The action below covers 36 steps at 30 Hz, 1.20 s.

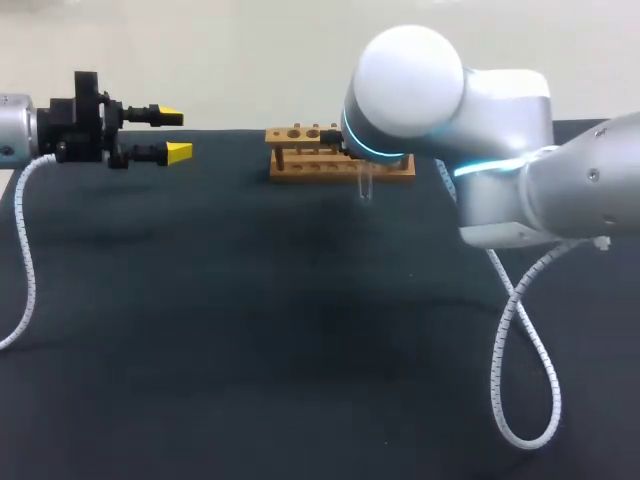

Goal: Grasp the test tube, adjust it, and insert it.

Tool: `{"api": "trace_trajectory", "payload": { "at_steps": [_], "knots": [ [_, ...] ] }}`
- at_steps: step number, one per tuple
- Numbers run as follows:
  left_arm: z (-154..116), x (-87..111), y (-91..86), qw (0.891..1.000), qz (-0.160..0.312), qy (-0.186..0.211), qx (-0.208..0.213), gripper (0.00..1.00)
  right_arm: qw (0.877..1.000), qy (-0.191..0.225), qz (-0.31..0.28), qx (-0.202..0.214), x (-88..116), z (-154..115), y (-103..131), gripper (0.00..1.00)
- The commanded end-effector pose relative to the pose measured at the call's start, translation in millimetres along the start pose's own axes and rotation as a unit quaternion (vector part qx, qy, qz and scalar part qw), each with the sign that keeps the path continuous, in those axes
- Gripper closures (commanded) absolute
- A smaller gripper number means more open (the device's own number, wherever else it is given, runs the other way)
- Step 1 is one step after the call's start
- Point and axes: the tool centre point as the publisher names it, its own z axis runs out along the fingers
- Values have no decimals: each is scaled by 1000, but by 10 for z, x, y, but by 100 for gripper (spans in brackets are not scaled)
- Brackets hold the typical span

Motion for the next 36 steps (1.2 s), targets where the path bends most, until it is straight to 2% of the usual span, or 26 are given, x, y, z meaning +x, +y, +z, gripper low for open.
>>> {"api": "trace_trajectory", "payload": {
  "at_steps": [1,18,36],
  "knots": [
    [-1,13,-19,1000,2,-2,-3,0,1000,5,0,1,-1,68,6,100],
    [-1,13,-19,1000,2,-2,-3,0,1000,30,1,-4,43,181,-6,100],
    [-1,13,-19,1000,2,-2,-3,0,997,77,4,-23,147,285,10,100]
  ]
}}
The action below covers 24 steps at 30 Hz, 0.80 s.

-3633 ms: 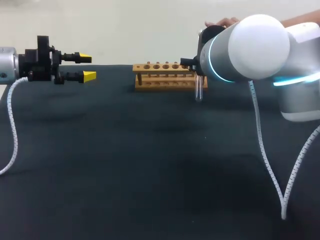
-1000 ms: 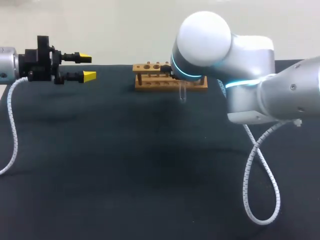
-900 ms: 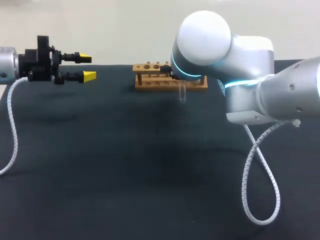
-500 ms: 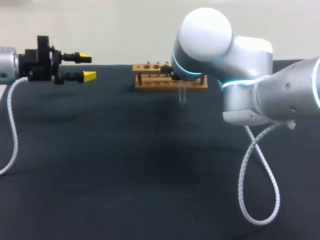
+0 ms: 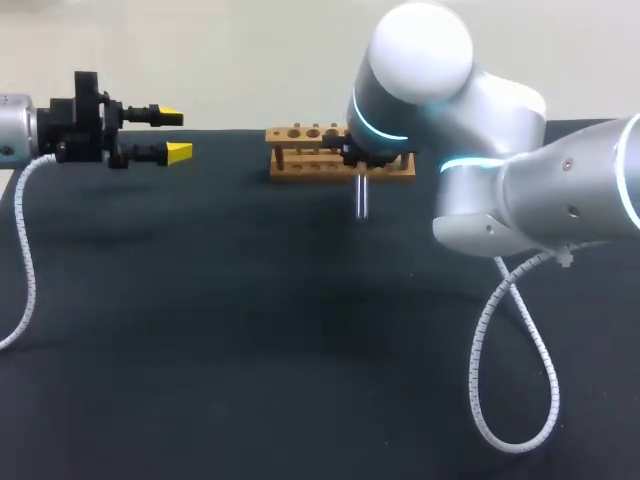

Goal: Grasp the test tube, adjust it, and insert it.

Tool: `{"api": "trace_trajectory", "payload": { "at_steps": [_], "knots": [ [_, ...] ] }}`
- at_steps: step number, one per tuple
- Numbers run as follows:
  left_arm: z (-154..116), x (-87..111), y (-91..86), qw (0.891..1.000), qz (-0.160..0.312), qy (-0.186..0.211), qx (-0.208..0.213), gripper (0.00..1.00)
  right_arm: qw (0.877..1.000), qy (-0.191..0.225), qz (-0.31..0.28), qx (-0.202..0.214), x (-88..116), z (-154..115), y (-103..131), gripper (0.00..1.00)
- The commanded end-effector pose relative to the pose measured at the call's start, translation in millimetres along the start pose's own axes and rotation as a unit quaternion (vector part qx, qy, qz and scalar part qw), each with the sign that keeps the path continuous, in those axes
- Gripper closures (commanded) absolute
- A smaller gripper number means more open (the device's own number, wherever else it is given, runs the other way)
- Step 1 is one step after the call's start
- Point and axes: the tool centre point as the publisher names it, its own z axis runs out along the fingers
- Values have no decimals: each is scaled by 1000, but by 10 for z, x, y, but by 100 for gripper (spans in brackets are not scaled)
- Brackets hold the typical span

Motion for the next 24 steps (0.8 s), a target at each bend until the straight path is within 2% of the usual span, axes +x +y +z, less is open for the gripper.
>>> {"api": "trace_trajectory", "payload": {
  "at_steps": [1,12,24],
  "knots": [
    [-1,13,-19,1000,2,-2,-3,0,1000,9,0,-1,-14,58,3,100],
    [-1,13,-19,1000,2,-2,-3,0,1000,13,10,-1,56,56,2,100],
    [-1,13,-19,1000,2,-2,-3,0,999,-32,30,5,-15,-360,101,100]
  ]
}}
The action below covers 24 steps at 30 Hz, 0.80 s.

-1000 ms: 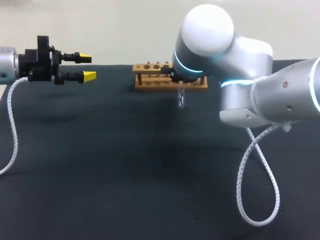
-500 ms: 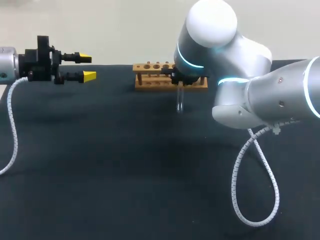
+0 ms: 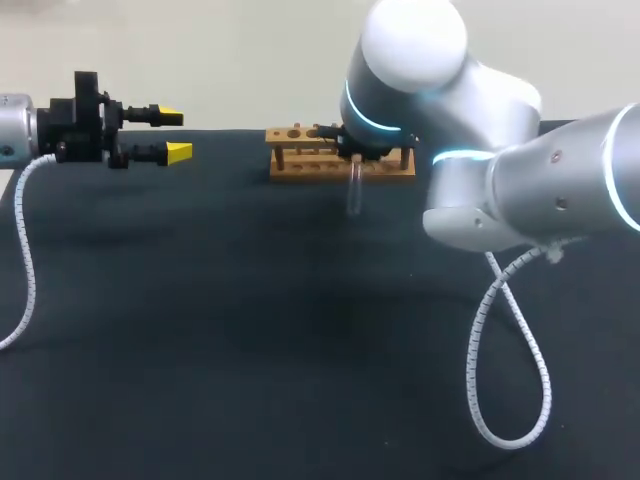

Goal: Grasp the test tube, adjust it, and insert it.

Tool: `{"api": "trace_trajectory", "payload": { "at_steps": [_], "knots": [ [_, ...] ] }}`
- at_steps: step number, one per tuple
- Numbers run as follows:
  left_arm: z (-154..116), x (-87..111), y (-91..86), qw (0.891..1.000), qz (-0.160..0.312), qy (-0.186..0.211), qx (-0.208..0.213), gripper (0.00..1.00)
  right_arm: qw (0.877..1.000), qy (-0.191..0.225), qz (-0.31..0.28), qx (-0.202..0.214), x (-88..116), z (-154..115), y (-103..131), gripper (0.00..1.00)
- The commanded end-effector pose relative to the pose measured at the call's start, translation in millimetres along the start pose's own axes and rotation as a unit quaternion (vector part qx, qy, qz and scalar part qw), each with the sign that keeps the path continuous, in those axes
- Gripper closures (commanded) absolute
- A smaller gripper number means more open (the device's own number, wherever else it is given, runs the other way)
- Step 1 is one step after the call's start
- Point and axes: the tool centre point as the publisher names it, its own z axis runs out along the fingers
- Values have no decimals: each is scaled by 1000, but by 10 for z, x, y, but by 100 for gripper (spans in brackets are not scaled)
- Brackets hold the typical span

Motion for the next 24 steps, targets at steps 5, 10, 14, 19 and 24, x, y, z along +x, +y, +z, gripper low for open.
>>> {"api": "trace_trajectory", "payload": {
  "at_steps": [5,10,14,19,24],
  "knots": [
    [-1,13,-19,1000,2,-2,-3,0,999,-44,13,0,49,-449,7,100],
    [-1,13,-19,1000,2,-2,-3,0,998,-59,13,0,11,-661,24,100],
    [-1,13,-19,1000,2,-2,-3,0,997,-71,10,-4,-12,-805,19,100],
    [-1,13,-19,1000,2,-2,-3,0,997,-82,10,-4,-31,-949,-9,100],
    [-1,13,-19,1000,2,-2,-3,0,996,-85,12,-5,-14,-1013,-29,100]
  ]
}}
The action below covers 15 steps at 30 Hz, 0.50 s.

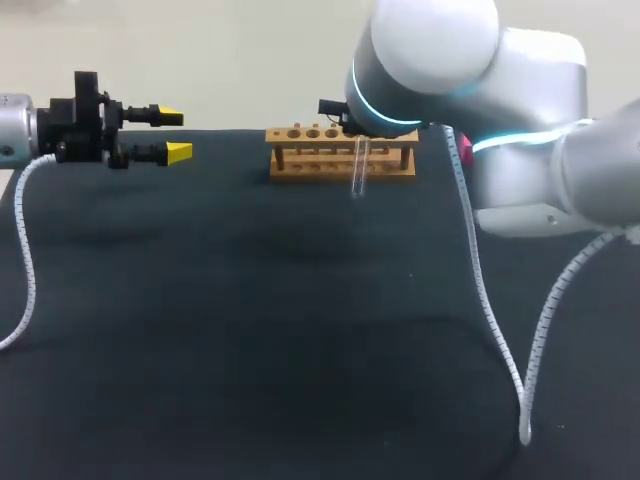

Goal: Grasp the test tube, adjust it, and insert it.

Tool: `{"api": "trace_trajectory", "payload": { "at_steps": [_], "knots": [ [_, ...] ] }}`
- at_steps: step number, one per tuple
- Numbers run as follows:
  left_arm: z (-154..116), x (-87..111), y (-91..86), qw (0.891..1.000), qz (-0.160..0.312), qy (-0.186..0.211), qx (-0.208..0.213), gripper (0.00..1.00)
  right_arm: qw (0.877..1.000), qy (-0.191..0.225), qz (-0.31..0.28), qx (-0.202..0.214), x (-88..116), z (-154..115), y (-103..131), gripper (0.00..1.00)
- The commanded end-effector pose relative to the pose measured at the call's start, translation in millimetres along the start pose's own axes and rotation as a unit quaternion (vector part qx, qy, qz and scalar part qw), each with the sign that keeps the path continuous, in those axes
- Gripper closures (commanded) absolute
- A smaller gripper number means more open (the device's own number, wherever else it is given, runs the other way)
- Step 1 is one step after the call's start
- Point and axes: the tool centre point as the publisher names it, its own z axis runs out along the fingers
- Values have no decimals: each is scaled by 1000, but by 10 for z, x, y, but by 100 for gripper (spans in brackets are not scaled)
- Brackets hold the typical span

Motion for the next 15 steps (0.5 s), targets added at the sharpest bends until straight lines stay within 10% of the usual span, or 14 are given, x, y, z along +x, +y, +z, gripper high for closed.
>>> {"api": "trace_trajectory", "payload": {
  "at_steps": [1,15],
  "knots": [
    [-1,13,-19,1000,2,-2,-3,0,1000,-26,2,-2,61,-111,-55,100],
    [-1,13,-19,1000,2,-2,-3,0,999,-37,17,-14,47,-158,-74,100]
  ]
}}
